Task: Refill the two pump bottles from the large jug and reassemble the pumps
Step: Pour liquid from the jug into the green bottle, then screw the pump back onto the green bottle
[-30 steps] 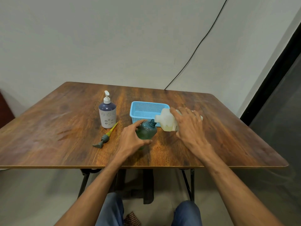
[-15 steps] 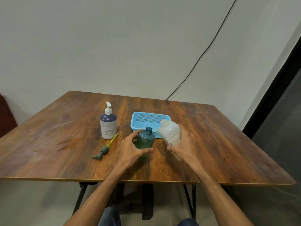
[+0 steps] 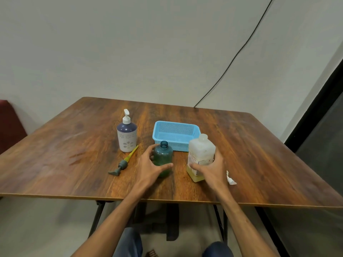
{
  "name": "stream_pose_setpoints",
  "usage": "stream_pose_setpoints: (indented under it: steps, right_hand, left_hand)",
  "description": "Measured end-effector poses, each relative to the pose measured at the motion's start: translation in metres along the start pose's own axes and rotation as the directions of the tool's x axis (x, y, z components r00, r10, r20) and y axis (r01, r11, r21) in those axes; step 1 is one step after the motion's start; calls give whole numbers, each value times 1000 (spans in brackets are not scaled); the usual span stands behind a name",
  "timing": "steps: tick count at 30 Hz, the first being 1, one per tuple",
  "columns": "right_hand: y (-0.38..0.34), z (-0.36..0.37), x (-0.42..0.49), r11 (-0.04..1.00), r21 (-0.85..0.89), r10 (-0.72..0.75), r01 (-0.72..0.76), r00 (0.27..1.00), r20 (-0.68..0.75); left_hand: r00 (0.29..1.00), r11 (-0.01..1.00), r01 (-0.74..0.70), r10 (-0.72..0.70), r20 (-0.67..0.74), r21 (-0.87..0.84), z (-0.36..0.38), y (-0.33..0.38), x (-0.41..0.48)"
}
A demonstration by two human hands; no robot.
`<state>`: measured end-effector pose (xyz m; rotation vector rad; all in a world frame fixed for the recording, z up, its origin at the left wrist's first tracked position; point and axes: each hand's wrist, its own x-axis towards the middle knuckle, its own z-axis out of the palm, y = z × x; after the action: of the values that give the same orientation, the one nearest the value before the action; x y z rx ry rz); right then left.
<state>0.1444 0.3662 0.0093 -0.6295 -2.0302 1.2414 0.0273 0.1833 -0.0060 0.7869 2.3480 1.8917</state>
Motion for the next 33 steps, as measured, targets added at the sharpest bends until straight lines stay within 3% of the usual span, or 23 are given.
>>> stream_pose_setpoints:
  steps: [23, 25, 28, 31, 33]
  right_hand:
    - [7, -6, -21, 995, 96, -18, 16, 1000, 20]
    - [4, -6, -26, 997, 77, -28, 30, 999, -37]
    - [-4, -3, -36, 995, -11, -101, 101, 966, -239]
    - [-16, 5, -53, 950, -131, -311, 282, 848, -429]
    - [-25, 16, -65, 914, -159, -404, 373, 795, -453]
  left_hand:
    - [994, 997, -29, 37, 105, -69, -10, -11, -6]
    - [996, 995, -43, 51, 80, -95, -13, -8, -10]
    - [997, 989, -79, 77, -20, -128, -23, -2, -20]
    - [977, 986, -164, 159, -144, -28, -38, -1, -28]
    - [953, 978, -191, 206, -222, 84, -51, -7, -30]
